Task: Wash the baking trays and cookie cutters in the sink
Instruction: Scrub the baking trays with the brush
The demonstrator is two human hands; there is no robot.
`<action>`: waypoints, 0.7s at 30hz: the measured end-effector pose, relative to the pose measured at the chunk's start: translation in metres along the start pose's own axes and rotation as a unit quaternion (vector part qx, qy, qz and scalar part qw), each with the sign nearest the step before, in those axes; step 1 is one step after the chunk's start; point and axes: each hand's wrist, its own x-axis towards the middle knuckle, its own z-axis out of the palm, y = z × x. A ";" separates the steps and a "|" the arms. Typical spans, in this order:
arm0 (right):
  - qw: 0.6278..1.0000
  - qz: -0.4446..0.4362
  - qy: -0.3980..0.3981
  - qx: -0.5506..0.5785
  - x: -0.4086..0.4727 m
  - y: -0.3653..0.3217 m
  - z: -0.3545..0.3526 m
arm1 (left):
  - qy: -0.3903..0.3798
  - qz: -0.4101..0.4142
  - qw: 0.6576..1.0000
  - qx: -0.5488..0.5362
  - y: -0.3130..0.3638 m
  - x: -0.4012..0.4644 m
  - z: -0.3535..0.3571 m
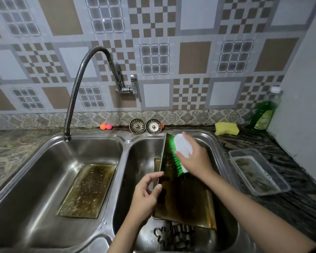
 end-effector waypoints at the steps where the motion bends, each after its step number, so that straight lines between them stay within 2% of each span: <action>1: 0.999 0.033 0.014 -0.001 0.009 0.011 -0.005 | 0.009 0.008 1.000 0.001 0.002 -0.001 0.000; 5: 0.993 0.103 0.029 0.043 -0.018 0.030 0.002 | 0.058 0.044 0.997 0.025 0.010 0.006 -0.004; 9: 0.995 0.023 -0.026 0.089 -0.071 0.021 0.023 | 0.087 0.036 0.995 0.022 0.011 0.016 -0.005; 11: 0.997 0.016 0.001 0.075 -0.050 0.026 0.015 | 0.073 0.032 0.996 0.026 0.013 0.012 -0.004; 14: 0.991 0.096 0.075 0.062 0.001 0.035 -0.007 | 0.032 0.040 0.998 0.032 0.012 0.003 0.005; 17: 0.986 0.120 0.090 0.071 0.000 0.019 -0.005 | 0.036 0.055 0.997 0.035 0.011 0.004 0.008; 21: 0.993 0.008 -0.005 0.121 -0.070 -0.021 0.027 | 0.066 0.024 0.998 0.007 0.002 0.017 0.002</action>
